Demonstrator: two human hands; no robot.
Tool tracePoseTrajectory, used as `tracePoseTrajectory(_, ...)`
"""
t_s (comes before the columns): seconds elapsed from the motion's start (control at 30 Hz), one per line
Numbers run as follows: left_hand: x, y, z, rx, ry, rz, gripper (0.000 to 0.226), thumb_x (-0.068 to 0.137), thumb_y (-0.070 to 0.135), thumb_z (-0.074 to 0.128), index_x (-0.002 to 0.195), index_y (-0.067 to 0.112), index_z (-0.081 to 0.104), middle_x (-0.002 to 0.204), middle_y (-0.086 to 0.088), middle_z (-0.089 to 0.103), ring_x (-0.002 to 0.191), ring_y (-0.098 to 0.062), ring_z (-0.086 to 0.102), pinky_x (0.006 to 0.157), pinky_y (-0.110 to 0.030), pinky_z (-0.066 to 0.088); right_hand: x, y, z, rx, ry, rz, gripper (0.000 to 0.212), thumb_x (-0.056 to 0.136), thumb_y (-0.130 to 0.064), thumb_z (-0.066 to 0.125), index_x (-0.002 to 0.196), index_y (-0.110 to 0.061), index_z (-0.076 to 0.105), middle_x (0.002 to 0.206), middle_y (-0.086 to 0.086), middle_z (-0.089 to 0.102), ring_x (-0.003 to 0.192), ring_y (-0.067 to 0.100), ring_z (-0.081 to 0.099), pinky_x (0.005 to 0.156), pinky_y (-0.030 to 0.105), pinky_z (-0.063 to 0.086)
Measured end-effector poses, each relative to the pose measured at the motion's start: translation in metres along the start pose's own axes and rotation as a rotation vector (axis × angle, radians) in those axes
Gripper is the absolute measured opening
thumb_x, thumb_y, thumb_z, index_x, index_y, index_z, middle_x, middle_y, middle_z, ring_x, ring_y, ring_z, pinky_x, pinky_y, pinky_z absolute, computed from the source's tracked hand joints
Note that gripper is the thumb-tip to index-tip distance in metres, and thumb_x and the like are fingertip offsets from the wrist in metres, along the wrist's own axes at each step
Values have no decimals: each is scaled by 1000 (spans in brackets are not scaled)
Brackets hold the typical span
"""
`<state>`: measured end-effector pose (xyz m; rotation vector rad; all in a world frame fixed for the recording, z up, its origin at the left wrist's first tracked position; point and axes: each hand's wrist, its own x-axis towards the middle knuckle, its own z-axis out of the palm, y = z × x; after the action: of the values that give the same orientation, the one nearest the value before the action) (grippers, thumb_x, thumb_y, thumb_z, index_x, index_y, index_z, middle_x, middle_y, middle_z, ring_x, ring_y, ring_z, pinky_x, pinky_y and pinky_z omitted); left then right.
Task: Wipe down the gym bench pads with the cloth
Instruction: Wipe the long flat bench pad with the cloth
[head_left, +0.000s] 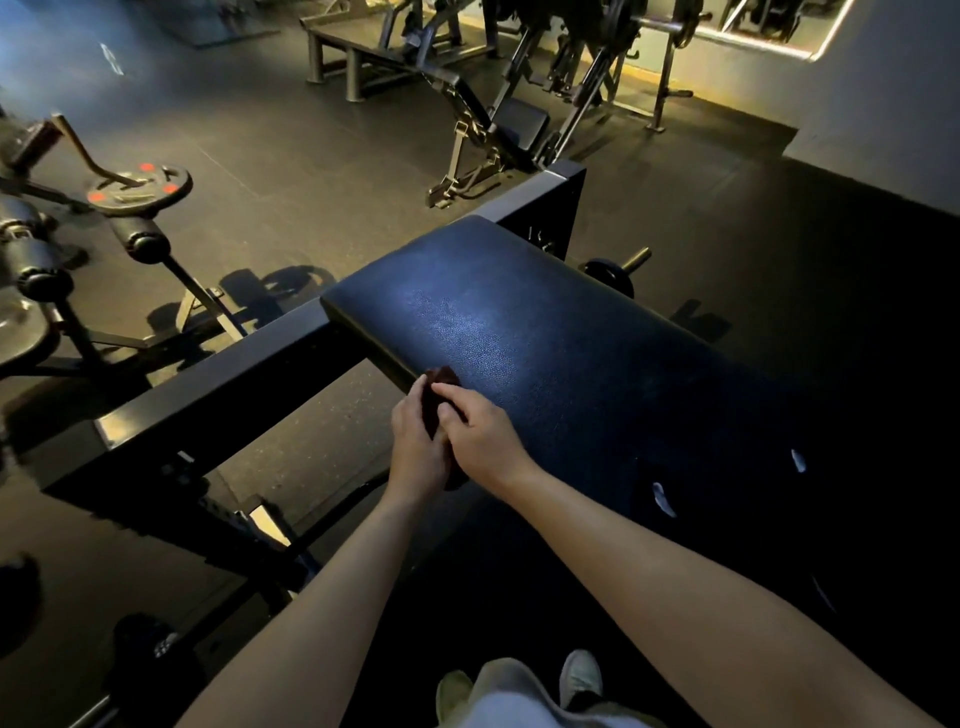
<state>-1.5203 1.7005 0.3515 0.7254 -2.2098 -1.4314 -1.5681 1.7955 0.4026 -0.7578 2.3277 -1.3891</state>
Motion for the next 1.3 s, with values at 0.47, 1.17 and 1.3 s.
tracePoseTrajectory(0.47,1,4,26,69,45,5,39,101,27,51,138,15,52,132,-8,35,123,-29,44,112,-48,38,-64,68,-39,-733,291,-328,32,92,-25,55,118,-13,70,119,3,65,115,23,59,92,39,49)
tracePoseTrajectory(1.17,-77,44,86,193,179,-51,34,104,24,50,136,16,56,139,-10,39,128,-32,36,106,-28,24,-114,85,-97,-571,145,-364,40,89,-22,49,124,-16,68,112,-2,66,110,22,58,87,40,48)
tracePoseTrajectory(1.3,-118,52,106,198,183,-29,30,104,23,50,132,21,59,138,-5,41,119,-28,37,98,-25,25,-135,101,-115,-621,143,-386,36,89,-25,49,117,-16,70,110,-4,66,109,19,58,87,40,47)
